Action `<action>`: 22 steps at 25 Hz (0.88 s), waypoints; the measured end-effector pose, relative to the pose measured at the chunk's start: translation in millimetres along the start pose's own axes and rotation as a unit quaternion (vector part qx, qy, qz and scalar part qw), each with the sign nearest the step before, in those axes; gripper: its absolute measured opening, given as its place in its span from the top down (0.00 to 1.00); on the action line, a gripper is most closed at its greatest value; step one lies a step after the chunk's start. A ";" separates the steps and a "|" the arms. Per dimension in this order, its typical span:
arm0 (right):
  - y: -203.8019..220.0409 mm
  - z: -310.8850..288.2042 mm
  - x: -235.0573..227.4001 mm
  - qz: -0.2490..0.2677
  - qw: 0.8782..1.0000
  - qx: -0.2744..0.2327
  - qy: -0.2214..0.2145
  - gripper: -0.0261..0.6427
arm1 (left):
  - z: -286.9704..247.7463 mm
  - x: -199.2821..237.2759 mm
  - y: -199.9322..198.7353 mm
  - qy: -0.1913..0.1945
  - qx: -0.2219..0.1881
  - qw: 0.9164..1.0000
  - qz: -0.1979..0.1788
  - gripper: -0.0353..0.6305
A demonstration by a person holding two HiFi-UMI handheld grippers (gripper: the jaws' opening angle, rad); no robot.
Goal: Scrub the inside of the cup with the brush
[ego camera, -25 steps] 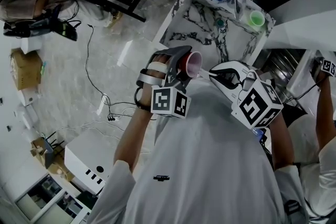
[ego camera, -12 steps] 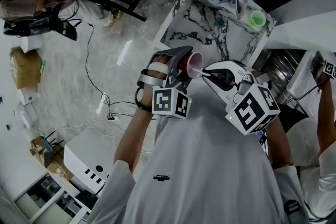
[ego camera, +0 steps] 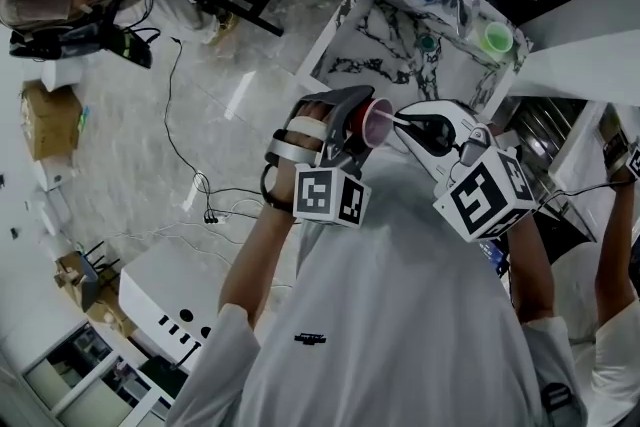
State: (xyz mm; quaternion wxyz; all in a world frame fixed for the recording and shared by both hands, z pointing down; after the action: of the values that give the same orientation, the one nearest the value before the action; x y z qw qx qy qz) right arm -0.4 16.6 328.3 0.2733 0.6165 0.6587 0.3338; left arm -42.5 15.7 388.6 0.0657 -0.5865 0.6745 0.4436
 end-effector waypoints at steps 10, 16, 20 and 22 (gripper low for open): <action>22.7 -1.3 8.9 -0.023 0.999 0.030 -0.022 0.92 | -0.5 5.3 0.5 -0.004 0.000 1.000 -0.005 0.56; 20.1 0.5 19.5 -0.040 0.998 0.012 -0.043 0.92 | -2.1 4.2 1.5 0.001 0.001 1.000 -0.013 0.56; 11.1 -0.2 27.1 -0.041 0.998 -0.005 -0.051 0.92 | -2.4 2.8 2.2 0.002 0.003 1.000 -0.013 0.56; 6.6 -0.4 28.0 -0.038 0.998 -0.012 -0.050 0.92 | -2.6 2.5 2.8 0.002 0.003 1.000 -0.012 0.56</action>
State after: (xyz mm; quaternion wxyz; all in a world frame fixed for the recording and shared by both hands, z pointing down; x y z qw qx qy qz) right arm 0.9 44.5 335.2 0.3255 0.6036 0.6631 0.3000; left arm -44.6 11.9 390.1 0.0717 -0.5953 0.6690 0.4393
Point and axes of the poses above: the fingertips, and each gripper's own axes: z backward along the fingers, x to its left, y out of its underside, the point moved 3 cm from there along z, backward along the fingers, and after that the axes turned 6 degrees about -y, right-handed, at the moved point
